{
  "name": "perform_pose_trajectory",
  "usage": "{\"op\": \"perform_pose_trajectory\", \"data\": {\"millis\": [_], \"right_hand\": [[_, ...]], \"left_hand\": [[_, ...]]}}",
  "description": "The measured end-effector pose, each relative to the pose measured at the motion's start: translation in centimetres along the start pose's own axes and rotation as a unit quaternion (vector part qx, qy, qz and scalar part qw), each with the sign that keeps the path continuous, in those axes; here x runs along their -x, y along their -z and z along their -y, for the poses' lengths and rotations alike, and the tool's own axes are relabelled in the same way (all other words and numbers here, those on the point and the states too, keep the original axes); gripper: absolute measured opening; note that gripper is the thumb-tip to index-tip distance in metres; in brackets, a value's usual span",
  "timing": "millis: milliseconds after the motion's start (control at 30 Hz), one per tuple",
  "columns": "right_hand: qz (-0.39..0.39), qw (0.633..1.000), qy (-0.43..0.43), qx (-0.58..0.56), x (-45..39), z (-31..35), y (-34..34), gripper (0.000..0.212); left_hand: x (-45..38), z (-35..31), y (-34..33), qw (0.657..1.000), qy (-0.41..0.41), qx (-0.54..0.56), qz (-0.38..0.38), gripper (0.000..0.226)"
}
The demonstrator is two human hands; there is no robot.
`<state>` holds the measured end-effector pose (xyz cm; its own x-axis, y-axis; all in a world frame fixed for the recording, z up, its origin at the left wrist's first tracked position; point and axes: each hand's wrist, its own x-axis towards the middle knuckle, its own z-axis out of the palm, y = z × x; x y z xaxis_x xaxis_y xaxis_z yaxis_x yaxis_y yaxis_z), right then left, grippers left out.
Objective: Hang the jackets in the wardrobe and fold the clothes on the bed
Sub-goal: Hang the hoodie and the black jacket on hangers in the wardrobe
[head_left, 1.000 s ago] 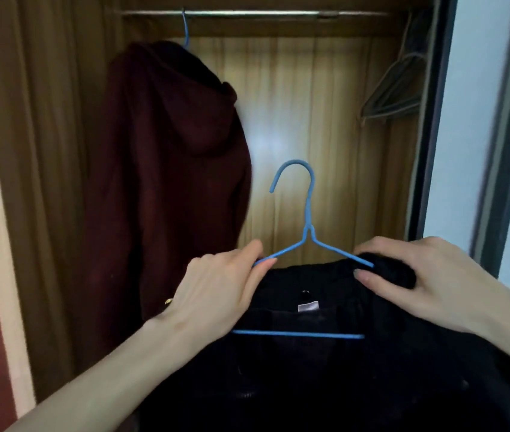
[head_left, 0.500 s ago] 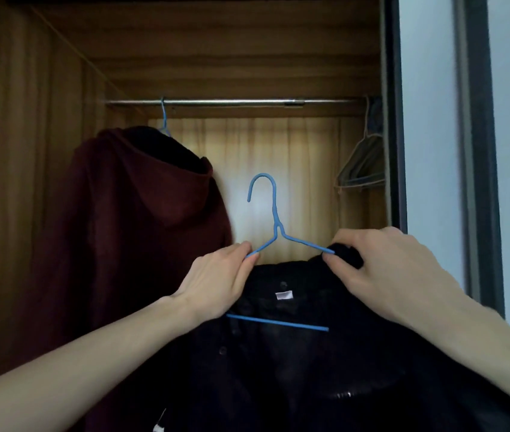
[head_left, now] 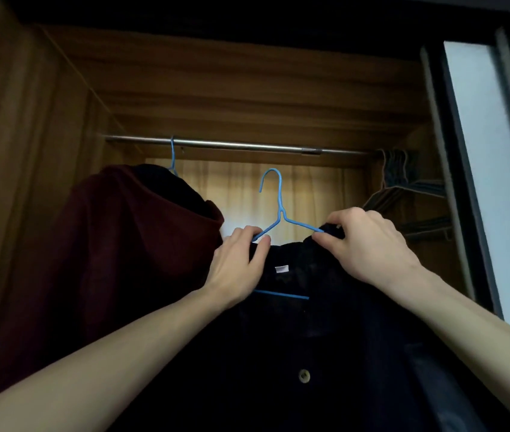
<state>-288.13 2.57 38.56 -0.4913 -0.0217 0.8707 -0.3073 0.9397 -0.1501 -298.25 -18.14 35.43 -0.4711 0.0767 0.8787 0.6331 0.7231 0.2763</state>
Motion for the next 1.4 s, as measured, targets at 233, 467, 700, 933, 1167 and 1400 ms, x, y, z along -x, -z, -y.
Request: {"op": "perform_pose_trajectory", "data": {"millis": [233, 467, 700, 933, 1167, 1400], "right_hand": [[-0.027, 0.998, -0.01, 0.047, -6.3, 3.0, -2.6, 0.031], [-0.042, 0.993, -0.052, 0.102, -12.6, 4.4, -2.4, 0.034], [-0.101, 0.985, -0.063, 0.125, -16.1, 6.7, -2.5, 0.035], [-0.114, 0.981, -0.09, 0.13, -18.9, 9.7, -3.4, 0.028], [-0.105, 0.973, -0.101, 0.177, -20.2, 10.6, -4.7, 0.031], [-0.086, 0.971, -0.098, 0.198, -19.8, 10.6, -5.8, 0.032]], "left_hand": [[-4.5, 3.9, 1.2, 0.998, -0.005, 0.053, -0.025, 0.044], [-7.5, 8.0, 2.1, 0.998, 0.036, 0.039, -0.021, 0.054], [-10.3, 10.7, 3.2, 0.998, 0.058, -0.011, -0.032, 0.055], [-12.8, 8.1, 3.4, 0.996, -0.045, 0.032, -0.073, 0.041], [-13.8, 7.3, 2.8, 0.994, -0.061, 0.033, -0.08, 0.042], [-13.5, 8.2, 2.5, 0.993, -0.059, 0.057, -0.09, 0.043]]}}
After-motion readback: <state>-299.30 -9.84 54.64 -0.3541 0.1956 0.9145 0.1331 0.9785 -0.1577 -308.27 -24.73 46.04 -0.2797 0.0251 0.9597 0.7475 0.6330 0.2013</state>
